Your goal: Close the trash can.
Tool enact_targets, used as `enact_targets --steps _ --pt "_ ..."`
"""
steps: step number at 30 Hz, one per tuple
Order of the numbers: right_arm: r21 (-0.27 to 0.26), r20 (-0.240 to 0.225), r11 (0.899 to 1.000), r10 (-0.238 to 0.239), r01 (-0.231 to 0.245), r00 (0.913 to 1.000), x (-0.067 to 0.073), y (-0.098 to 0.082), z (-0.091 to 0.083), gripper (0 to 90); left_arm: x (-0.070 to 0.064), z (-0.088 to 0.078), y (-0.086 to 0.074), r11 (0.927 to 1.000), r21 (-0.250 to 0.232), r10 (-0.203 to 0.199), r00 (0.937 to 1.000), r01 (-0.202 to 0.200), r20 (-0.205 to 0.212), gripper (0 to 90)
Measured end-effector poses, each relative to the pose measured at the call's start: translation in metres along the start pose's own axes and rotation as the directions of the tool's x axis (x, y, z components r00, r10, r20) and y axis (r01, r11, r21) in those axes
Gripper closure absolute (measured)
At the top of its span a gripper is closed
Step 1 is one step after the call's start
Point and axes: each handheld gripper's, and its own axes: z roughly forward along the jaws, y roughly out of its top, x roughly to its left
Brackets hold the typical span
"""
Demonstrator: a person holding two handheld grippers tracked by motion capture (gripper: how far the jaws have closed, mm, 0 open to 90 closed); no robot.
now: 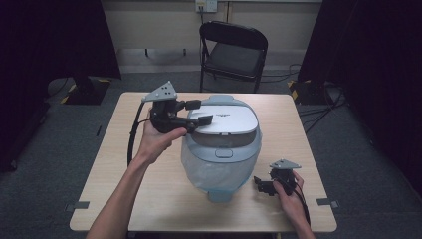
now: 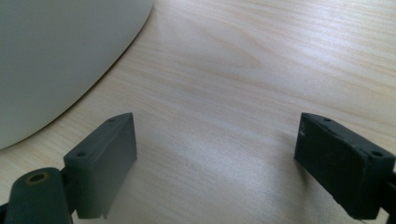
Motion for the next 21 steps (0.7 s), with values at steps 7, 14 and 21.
enact_targets --steps 7,14,21 --pt "0.0 0.0 1.0 0.0 0.0 1.0 0.0 0.0 0.0 11.6 -0.018 0.01 -0.013 0.9976 0.051 0.045 0.9988 -0.046 0.018 26.0" --pt "0.0 0.001 1.0 0.0 0.0 1.0 0.0 0.0 0.0 11.6 -0.029 0.012 -0.017 0.991 0.078 0.111 0.9937 -0.109 -0.019 21.6" --pt "0.0 0.001 1.0 0.0 0.0 1.0 0.0 0.0 0.0 11.6 -0.03 0.012 -0.02 0.9914 0.068 0.115 0.9929 -0.112 -0.032 21.8"
